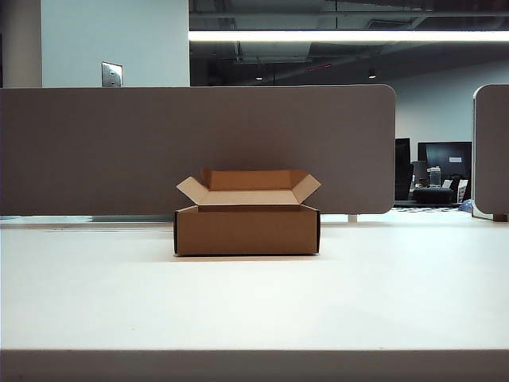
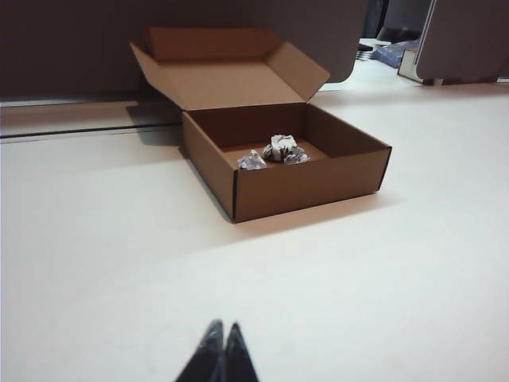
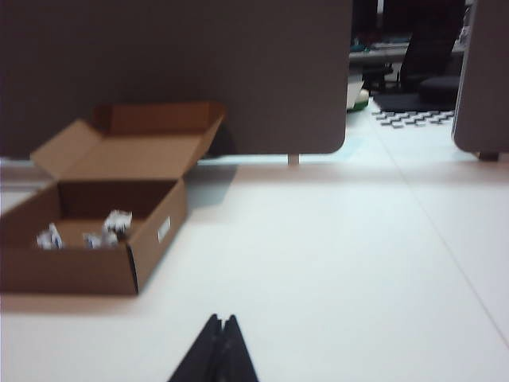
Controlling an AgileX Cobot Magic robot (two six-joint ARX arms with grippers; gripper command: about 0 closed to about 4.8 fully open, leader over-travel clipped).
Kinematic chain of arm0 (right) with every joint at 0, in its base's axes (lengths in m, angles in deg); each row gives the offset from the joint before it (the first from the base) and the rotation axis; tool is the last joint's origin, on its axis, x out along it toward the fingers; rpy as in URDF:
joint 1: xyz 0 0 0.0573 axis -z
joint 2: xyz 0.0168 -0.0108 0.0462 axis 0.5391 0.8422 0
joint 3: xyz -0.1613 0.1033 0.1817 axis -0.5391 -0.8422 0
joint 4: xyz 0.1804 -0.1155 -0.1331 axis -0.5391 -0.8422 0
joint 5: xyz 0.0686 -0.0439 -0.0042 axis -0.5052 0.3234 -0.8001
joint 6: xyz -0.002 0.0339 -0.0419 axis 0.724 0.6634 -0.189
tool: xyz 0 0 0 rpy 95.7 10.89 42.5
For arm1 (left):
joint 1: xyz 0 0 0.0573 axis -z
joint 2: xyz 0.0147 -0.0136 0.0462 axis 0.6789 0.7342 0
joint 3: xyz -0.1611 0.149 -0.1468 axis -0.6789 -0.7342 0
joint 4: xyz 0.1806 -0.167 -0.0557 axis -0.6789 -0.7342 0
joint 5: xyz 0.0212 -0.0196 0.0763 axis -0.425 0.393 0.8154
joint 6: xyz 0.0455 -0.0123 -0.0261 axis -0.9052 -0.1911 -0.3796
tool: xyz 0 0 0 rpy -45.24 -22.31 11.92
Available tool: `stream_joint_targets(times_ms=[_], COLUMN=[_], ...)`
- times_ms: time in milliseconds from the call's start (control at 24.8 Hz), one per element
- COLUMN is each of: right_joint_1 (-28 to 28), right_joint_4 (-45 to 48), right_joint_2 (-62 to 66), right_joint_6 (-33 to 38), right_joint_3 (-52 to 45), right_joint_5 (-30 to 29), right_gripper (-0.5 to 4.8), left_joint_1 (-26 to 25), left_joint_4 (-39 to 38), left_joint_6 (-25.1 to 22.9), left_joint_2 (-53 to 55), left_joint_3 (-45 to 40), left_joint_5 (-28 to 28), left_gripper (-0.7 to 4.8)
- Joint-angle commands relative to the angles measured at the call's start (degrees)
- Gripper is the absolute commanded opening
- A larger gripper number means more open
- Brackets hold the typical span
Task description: Pick up all the paper balls on the table and put them in the paper box.
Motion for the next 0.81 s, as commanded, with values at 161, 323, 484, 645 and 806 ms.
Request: stream_joint_targets(times_ms=[161,323,484,645,806], right_joint_1=[-0.02,-0.04,-0.04,-0.04,-0.04], right_joint_4=[1.42,1.42,1.42,1.42,1.42], right_joint_2=[-0.15,-0.13,-0.13,-0.15,-0.13], right_joint_6=[0.44,0.42,0.44,0.42,0.42], right_joint_3=[-0.22,-0.22,-0.22,-0.22,-0.22], right_joint_5=[0.24,0.24,0.22,0.24,0.24], right_gripper=[-0.06,-0.06,-0.06,-0.06,-0.06], left_joint_1=[-0.07,-0.07,-0.07,-0.07,-0.07], left_joint_4=[0.57,0.55,0.52,0.5,0.5], left_joint_6=[-1.25,-1.36,-1.38,-1.38,-1.38], left_joint_2=[0.0,0.0,0.0,0.0,0.0], left_joint_3=[0.15,0.39,0.39,0.39,0.39], left_joint_5=[3.15,3.93,3.93,3.93,3.93], left_gripper=[-0.06,-0.05,-0.05,-0.05,-0.05])
